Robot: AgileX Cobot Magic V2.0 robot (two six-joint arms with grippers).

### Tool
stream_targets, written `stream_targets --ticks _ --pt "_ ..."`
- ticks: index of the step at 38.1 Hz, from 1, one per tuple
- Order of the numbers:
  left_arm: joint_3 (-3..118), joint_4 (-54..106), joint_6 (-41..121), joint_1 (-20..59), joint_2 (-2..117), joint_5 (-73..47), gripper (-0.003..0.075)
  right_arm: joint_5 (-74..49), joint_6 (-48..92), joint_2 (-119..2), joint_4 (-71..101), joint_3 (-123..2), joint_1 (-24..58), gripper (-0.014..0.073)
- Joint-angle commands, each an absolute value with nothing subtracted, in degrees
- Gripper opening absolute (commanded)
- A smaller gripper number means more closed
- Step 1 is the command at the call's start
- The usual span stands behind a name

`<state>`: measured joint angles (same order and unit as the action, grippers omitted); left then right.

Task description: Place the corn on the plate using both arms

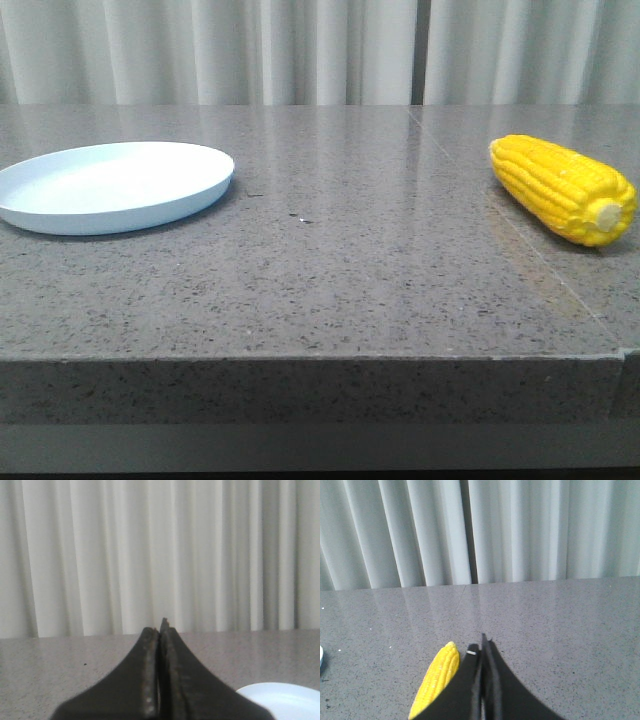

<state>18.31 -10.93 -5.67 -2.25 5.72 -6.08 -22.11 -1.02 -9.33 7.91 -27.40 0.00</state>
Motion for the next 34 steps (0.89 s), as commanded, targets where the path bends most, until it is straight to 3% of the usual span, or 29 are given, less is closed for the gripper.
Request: stream_targets --ticks 1,13,16,20,28,32,34 --pt "23.6 -13.3 -6.0 -1.9 12.0 -6.0 -0.0020 -19.3 -0.4 -15.9 8.2 -32.7 -0.2 -0.0067" --pt "26.7 -13.2 -6.0 -1.9 19.5 -5.3 -0.0019 -18.7 -0.4 -22.8 8.2 -34.7 -0.2 -0.0062" --pt "26.7 -13.2 -6.0 -1.9 19.5 -5.3 0.0007 -19.0 -0.4 -22.8 8.2 -34.7 -0.2 -0.0017" --pt "26.7 -13.2 -6.0 -1.9 19.5 -5.3 0.0144 -19.1 -0.4 -22.8 8.2 -34.7 -0.2 0.0116" --pt "26.7 -11.3 -6.1 -1.9 19.5 -5.3 0.0590 -19.2 -0.4 -22.8 8.2 -34.7 -0.2 0.0540" --pt "26.7 -10.0 -6.1 -1.9 19.5 -5.3 0.0675 -19.2 -0.4 -22.8 8.2 -34.7 -0.2 0.0667" --pt "26.7 -10.0 -6.1 -1.9 19.5 -5.3 0.0676 -19.2 -0.4 -22.8 8.2 -34.7 -0.2 0.0652"
